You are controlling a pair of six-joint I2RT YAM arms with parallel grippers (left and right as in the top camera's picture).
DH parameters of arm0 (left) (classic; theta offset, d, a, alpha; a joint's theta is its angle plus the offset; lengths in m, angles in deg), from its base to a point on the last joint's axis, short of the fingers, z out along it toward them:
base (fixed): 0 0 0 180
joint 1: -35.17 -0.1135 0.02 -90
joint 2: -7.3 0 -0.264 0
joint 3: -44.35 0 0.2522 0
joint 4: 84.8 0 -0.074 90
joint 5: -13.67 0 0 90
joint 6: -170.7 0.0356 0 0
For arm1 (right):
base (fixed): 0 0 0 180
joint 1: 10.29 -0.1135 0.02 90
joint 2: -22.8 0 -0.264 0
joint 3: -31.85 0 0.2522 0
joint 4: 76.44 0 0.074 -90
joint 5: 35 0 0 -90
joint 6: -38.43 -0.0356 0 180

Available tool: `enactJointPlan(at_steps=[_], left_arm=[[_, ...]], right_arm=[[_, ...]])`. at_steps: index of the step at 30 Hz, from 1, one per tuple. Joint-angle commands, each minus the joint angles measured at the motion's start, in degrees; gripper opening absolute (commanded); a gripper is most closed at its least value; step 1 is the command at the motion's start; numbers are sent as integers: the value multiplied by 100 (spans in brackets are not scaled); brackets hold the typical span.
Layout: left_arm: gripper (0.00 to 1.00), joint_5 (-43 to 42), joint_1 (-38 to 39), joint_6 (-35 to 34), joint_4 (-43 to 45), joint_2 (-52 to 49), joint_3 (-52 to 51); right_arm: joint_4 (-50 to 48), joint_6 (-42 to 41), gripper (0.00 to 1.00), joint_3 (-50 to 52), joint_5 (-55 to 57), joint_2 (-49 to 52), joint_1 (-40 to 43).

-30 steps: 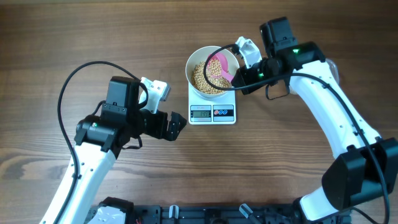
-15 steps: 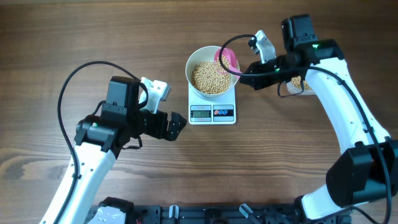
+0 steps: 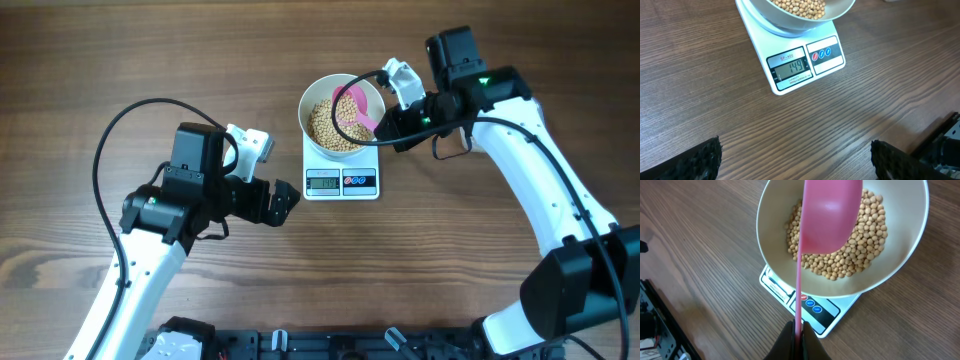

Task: Scoop item into bowl and weigh 150g on scale
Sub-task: 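Tip the pink scoop to pour a few soybeans into the bowl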

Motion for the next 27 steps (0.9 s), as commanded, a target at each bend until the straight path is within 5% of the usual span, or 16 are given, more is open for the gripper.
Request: enactJointPlan(at_steps=[1, 27], left_arm=[[100, 13, -33, 131, 9, -28, -2], [100, 13, -33, 131, 9, -28, -2]], right_arm=[[-42, 101, 4, -96, -17, -186, -15], [-144, -42, 4, -105, 175, -280, -20]])
